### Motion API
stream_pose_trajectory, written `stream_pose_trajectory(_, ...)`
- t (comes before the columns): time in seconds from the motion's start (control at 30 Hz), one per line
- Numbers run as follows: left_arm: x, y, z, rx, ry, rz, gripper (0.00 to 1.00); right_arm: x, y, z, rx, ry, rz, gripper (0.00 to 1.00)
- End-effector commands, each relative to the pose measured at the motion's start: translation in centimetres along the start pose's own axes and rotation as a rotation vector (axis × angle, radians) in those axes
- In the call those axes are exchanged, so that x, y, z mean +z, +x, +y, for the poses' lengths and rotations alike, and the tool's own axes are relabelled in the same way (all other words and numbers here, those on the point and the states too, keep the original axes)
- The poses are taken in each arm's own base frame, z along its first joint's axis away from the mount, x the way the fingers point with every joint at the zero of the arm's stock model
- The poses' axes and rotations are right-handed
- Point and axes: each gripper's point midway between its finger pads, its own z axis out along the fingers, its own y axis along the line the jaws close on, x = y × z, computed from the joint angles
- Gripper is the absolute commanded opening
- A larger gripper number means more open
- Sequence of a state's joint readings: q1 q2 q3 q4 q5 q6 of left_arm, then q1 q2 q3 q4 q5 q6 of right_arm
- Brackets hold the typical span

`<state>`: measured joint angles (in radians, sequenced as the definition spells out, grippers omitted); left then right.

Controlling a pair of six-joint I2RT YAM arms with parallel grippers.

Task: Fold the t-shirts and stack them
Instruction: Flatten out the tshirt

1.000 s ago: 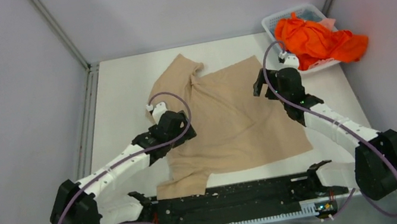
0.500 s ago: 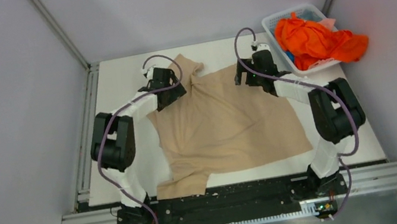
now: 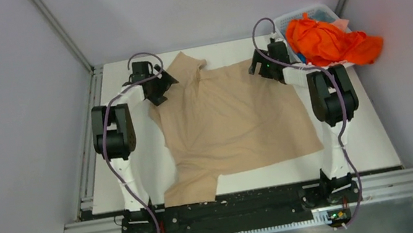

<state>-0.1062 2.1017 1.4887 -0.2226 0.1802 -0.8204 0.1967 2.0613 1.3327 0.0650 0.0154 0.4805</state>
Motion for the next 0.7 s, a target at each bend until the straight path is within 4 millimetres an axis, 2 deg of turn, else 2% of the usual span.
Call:
stream_pose_trajectory(0.0,2.7,0.1,4.9,-0.064,-0.154,0.052,0.99,2.5,0.9,-3.6,0.09,0.058,0.071,0.97)
stream_pose_trajectory(0.1,3.0,-1.1,5.9,-0.078,-0.196,0.043,0.99,3.1,-0.3,-4.7,0.117,0.078,0.047,0.97)
stream_pose_trajectory(0.3,3.4,-3.9,7.0,-0.131,-0.255,-0.018,0.99,3.5,-1.0,-5.3,0.147,0.109,0.022,0.97)
stream_pose_trajectory(0.37,3.0,-4.0,7.4,-0.144,-0.28,-0.033,0.99,2.9,-1.1,-5.4,0.172,0.119,0.016,0.97)
stream_pose_trajectory(0.47,2.2,-3.3,8.4,-0.161,-0.311,-0.038,0.99,1.9,0.0,-5.9,0.194,0.141,0.026,0.97)
stream_pose_trajectory(0.57,1.7,-3.7,8.0,-0.163,-0.267,-0.087,0.99,1.2,0.2,-6.0,0.198,0.138,0.018,0.97)
stream_pose_trajectory(0.67,0.5,-4.1,8.4,-0.186,-0.328,-0.104,0.99,0.6,-0.1,-6.5,0.198,0.168,0.003,0.97)
